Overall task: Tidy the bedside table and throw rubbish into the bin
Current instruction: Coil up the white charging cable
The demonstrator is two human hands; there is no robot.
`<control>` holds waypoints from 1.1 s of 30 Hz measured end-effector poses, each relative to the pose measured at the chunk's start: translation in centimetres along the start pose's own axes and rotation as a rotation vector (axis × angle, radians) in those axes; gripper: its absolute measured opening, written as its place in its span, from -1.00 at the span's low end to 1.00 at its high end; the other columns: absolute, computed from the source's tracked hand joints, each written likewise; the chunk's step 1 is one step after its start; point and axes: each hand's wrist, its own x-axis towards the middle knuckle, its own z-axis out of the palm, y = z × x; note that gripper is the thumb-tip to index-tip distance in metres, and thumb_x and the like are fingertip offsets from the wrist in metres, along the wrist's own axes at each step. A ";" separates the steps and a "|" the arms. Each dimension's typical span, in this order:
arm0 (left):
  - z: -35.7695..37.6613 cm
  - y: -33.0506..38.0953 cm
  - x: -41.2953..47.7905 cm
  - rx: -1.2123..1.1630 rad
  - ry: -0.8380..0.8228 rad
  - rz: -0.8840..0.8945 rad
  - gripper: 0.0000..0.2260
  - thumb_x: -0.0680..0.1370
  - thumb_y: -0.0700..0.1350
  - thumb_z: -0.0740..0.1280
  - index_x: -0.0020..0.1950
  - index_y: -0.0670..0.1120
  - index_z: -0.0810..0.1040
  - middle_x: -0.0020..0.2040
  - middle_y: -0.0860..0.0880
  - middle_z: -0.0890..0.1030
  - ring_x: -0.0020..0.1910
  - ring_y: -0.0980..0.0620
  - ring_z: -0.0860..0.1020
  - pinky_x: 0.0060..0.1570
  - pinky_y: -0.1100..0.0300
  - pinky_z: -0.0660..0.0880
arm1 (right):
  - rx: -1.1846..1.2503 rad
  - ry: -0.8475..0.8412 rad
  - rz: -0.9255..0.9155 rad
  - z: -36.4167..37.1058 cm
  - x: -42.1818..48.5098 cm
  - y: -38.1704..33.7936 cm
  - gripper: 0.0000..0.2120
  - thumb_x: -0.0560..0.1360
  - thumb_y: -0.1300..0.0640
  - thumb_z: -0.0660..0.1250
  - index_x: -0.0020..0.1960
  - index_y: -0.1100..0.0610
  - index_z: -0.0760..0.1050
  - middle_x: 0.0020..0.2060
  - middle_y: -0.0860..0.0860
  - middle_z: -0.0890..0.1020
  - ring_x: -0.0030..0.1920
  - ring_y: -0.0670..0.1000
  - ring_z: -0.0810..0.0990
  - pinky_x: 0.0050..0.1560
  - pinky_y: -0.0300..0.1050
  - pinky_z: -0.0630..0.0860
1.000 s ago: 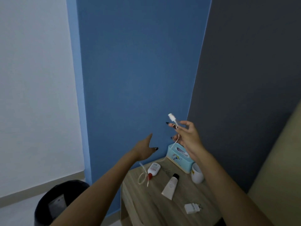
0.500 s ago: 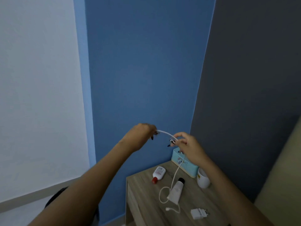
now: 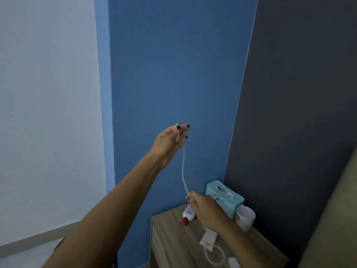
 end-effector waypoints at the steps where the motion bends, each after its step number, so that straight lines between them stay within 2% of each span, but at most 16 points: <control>1: 0.3 -0.9 -0.1 0.138 0.015 0.046 -0.82 0.63 -0.21 0.17 0.01 -0.09 0.58 0.09 -0.16 0.57 0.11 -0.04 0.52 0.21 0.10 0.39 | -0.041 0.000 -0.044 -0.2 0.0 -1.1 -0.85 0.61 0.09 0.08 -0.11 0.00 0.36 -0.31 -0.05 0.52 -0.31 -0.01 0.54 -0.32 -0.08 0.45; 3: 0.3 -2.4 -0.5 0.373 0.035 0.108 -0.81 0.61 -0.20 0.22 0.09 -0.09 0.62 -0.01 -0.26 0.58 0.08 -0.12 0.54 0.17 0.06 0.41 | -0.085 0.040 -0.118 -1.2 0.3 -2.9 -0.83 0.60 0.11 0.06 -0.10 0.02 0.38 -0.22 0.01 0.57 -0.26 0.01 0.52 -0.28 -0.04 0.44; 4: 0.1 -3.1 -0.6 0.448 0.035 0.119 -0.80 0.61 -0.20 0.22 0.15 -0.13 0.61 0.09 -0.28 0.59 0.20 -0.12 0.52 0.25 0.06 0.39 | -0.096 0.065 -0.151 -2.0 0.5 -3.6 -0.82 0.60 0.12 0.06 -0.09 0.03 0.40 -0.19 0.04 0.58 -0.24 0.02 0.50 -0.27 -0.04 0.42; 5: -0.3 -3.6 -0.8 0.503 0.024 0.126 -0.78 0.62 -0.19 0.22 0.18 -0.16 0.59 0.24 -0.22 0.57 0.31 -0.07 0.44 0.32 0.07 0.35 | -0.093 0.091 -0.174 -2.9 0.6 -4.0 -0.81 0.60 0.13 0.06 -0.09 0.04 0.43 -0.17 0.06 0.59 -0.23 0.03 0.50 -0.24 -0.04 0.41; 7: -1.4 -4.7 -1.1 0.636 -0.021 0.142 -0.78 0.63 -0.15 0.20 0.19 -0.15 0.58 0.37 -0.07 0.49 0.40 0.04 0.40 0.36 0.16 0.36 | -0.064 0.143 -0.200 -5.1 0.7 -4.6 -0.79 0.59 0.13 0.11 -0.05 0.08 0.51 -0.19 0.06 0.58 -0.21 0.06 0.52 -0.19 -0.02 0.44; 9: -2.7 -5.5 -1.4 0.849 -0.077 0.150 -0.78 0.63 -0.14 0.18 0.14 -0.14 0.58 0.24 -0.09 0.59 0.25 0.03 0.53 0.27 0.14 0.44 | 0.004 0.195 -0.208 -7.3 0.7 -5.0 -0.80 0.58 0.14 0.18 -0.03 0.11 0.58 -0.24 0.02 0.58 -0.23 0.01 0.51 -0.18 -0.06 0.41; 11: -3.7 -6.2 -2.3 0.964 -0.171 0.083 -0.80 0.63 -0.17 0.16 0.06 -0.14 0.58 0.05 -0.14 0.66 -0.02 0.03 0.62 0.09 0.09 0.52 | 0.095 0.241 -0.179 -9.3 0.7 -4.8 -0.83 0.56 0.16 0.24 -0.05 0.12 0.62 -0.32 -0.04 0.59 -0.30 -0.06 0.51 -0.21 -0.10 0.41; 13: -3.7 -6.7 -3.7 0.916 -0.301 -0.067 -0.80 0.64 -0.27 0.10 0.05 -0.18 0.53 -0.09 -0.19 0.66 -0.25 0.14 0.62 -0.11 0.18 0.55 | 0.177 0.254 -0.132 -10.8 1.2 -3.7 -0.84 0.54 0.16 0.28 -0.07 0.08 0.64 -0.35 -0.09 0.61 -0.32 -0.13 0.54 -0.22 -0.16 0.46; 16: -2.9 -6.7 -5.5 0.795 -0.362 -0.241 -0.75 0.63 -0.29 0.04 0.07 -0.17 0.51 -0.30 -0.07 0.52 -0.44 0.21 0.47 -0.26 0.31 0.46 | 0.317 0.266 -0.074 -11.6 2.0 -1.8 -0.85 0.51 0.15 0.32 -0.07 0.02 0.68 -0.20 -0.08 0.71 -0.20 -0.07 0.64 -0.14 -0.13 0.55; 19: -2.3 -5.6 -6.1 0.400 -0.332 -0.384 -0.67 0.66 -0.08 0.04 -0.04 -0.17 0.56 -0.37 -0.02 0.28 -0.52 0.14 0.26 -0.28 0.23 0.34 | 0.451 0.344 -0.018 -11.2 2.5 -0.3 -0.85 0.51 0.17 0.35 -0.03 0.05 0.69 -0.13 -0.04 0.72 -0.09 -0.01 0.66 -0.13 -0.17 0.55; 21: -1.8 -4.3 -5.9 0.158 -0.312 -0.414 -0.66 0.63 0.04 0.08 -0.13 -0.15 0.50 -0.39 0.00 0.24 -0.55 0.13 0.17 -0.32 0.24 0.28 | 0.440 0.372 0.007 -9.9 2.7 0.4 -0.87 0.52 0.11 0.34 -0.05 -0.02 0.68 -0.16 -0.01 0.72 -0.11 0.06 0.65 -0.11 -0.02 0.57; 24: -0.2 -3.1 -5.2 -0.165 -0.229 -0.374 -0.81 0.61 -0.16 0.13 -0.11 -0.15 0.49 -0.40 0.03 0.39 -0.58 0.17 0.21 -0.39 0.32 0.36 | 0.402 0.398 0.026 -7.2 3.0 0.4 -0.78 0.51 -0.10 0.28 -0.18 -0.04 0.63 -0.34 0.08 0.65 -0.28 0.15 0.61 -0.23 0.12 0.51; 26: 0.9 -2.6 -4.0 -0.265 -0.129 -0.302 -0.76 0.62 -0.26 0.11 -0.06 -0.21 0.57 -0.34 0.00 0.60 -0.57 0.20 0.39 -0.39 0.34 0.52 | 0.363 0.405 0.014 -5.1 3.3 -0.3 -0.70 0.56 -0.08 0.22 -0.20 0.08 0.57 -0.44 0.08 0.55 -0.42 0.05 0.50 -0.33 0.00 0.41; 28: 1.6 -2.1 -2.7 -0.277 -0.052 -0.205 -0.77 0.60 -0.34 0.13 -0.03 -0.25 0.59 -0.24 -0.03 0.70 -0.41 0.19 0.59 -0.22 0.33 0.60 | 0.313 0.394 0.020 -3.3 3.2 -1.5 -0.80 0.60 0.05 0.19 -0.07 0.09 0.56 -0.46 -0.01 0.51 -0.47 -0.10 0.44 -0.39 -0.20 0.34; 30: 1.7 -1.0 -1.1 -0.333 -0.006 -0.102 -0.80 0.58 -0.39 0.13 -0.02 -0.25 0.55 -0.19 -0.05 0.71 -0.28 0.16 0.67 -0.10 0.30 0.59 | 0.290 0.336 0.023 -1.4 2.6 -2.6 -0.84 0.60 0.10 0.16 0.02 0.04 0.52 -0.47 -0.04 0.47 -0.48 -0.14 0.43 -0.45 -0.28 0.30; 33: 0.7 0.5 1.0 -0.301 0.123 0.070 -0.85 0.54 -0.42 0.22 -0.02 -0.23 0.52 -0.10 -0.11 0.64 -0.19 0.10 0.67 -0.03 0.26 0.59 | 0.300 0.201 -0.018 0.8 1.4 -3.8 -0.86 0.62 0.08 0.11 0.01 -0.04 0.44 -0.46 -0.03 0.47 -0.50 -0.13 0.40 -0.46 -0.22 0.32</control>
